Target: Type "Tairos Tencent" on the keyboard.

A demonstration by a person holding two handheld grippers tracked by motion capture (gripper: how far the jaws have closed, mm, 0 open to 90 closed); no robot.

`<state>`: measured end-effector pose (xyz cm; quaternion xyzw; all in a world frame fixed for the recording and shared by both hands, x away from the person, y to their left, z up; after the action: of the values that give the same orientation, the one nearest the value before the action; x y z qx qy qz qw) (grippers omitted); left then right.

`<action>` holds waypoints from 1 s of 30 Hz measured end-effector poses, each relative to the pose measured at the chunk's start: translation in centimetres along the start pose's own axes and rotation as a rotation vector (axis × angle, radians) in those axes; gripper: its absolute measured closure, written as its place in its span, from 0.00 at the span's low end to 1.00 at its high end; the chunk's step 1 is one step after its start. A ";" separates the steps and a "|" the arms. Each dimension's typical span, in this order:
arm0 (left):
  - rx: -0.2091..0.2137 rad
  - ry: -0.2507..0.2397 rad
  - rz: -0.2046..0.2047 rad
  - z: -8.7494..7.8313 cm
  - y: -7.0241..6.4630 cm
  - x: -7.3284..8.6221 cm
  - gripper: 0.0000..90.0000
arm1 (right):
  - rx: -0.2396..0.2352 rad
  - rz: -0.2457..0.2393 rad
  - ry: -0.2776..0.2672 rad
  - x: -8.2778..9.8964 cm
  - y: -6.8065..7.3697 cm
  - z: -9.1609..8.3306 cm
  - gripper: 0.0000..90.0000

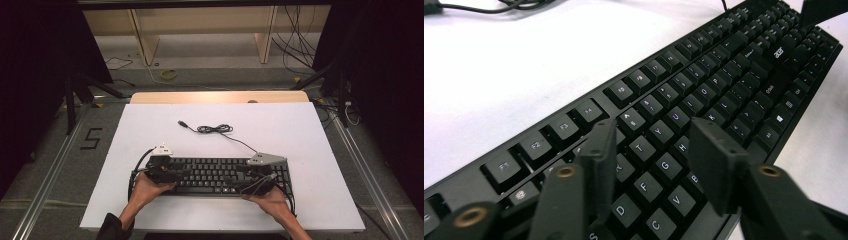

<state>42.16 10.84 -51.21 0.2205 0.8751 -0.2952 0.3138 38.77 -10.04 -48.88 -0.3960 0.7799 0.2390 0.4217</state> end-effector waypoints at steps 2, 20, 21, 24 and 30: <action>-0.013 0.005 0.003 0.3 0.0 -0.1 0.67 | 0.004 -0.001 0.005 0.2 0.0 -0.2 0.40; -0.052 0.085 0.042 2.1 -0.4 -0.1 0.99 | 0.019 0.003 0.002 1.0 -0.1 -1.2 0.39; -0.052 0.086 0.041 2.2 -0.3 -0.1 0.99 | 0.020 0.001 0.001 1.0 -0.1 -1.3 0.39; -0.054 0.090 0.040 2.3 -0.2 -0.1 0.99 | 0.020 0.003 0.000 1.1 -0.2 -1.4 0.39; -0.066 0.101 0.038 2.6 0.0 0.0 0.99 | 0.020 0.004 0.002 1.3 -0.2 -1.5 0.39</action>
<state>43.25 9.10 -52.83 0.2413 0.8947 -0.2485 0.2819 37.80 -11.74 -49.17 -0.3904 0.7834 0.2320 0.4244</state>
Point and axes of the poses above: each handheld gripper's, and its own axes: z roughly forward along the jaws, x roughly out of its underside, y roughly to its left, the point moved 8 cm from there along z, roughly forward along the jaws, and after that the axes turned 12 degrees about -z, right-handed, at the moved point
